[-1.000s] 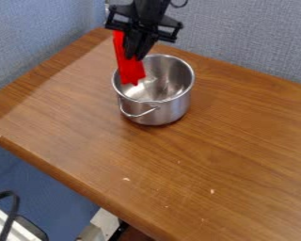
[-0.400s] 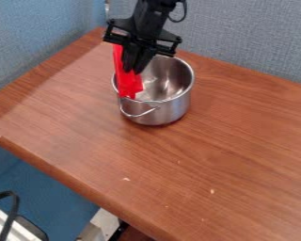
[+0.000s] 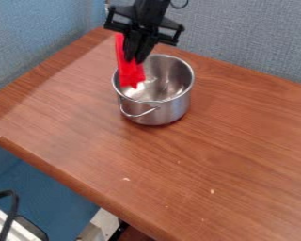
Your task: Put the red object in the metal pot
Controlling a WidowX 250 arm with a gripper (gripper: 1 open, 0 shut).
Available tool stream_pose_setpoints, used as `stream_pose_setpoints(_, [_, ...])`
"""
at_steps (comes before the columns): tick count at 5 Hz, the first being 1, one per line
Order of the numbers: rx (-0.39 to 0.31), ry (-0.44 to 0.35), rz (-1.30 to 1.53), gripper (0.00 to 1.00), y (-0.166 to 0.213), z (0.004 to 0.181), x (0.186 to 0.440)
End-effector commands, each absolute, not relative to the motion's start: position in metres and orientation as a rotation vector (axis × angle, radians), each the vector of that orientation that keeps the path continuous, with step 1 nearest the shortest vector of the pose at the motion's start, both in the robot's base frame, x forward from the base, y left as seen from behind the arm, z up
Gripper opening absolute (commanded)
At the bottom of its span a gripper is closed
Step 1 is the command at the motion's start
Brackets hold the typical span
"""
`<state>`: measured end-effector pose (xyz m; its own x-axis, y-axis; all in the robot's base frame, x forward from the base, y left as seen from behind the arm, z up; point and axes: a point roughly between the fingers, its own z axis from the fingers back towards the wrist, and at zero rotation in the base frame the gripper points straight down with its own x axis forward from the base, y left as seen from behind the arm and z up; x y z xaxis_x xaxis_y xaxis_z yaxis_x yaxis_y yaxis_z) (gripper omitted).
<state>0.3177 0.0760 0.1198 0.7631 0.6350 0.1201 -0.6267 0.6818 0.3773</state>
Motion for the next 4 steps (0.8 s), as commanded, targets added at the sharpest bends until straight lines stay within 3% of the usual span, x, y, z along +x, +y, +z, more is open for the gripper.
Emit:
stream_pose_setpoints(1, [0.396,-0.042,0.710,0.00,0.073,0.144,0.327])
stream_pose_setpoints(4, [0.412,-0.040,0.660,0.00,0.059,0.131,0.333])
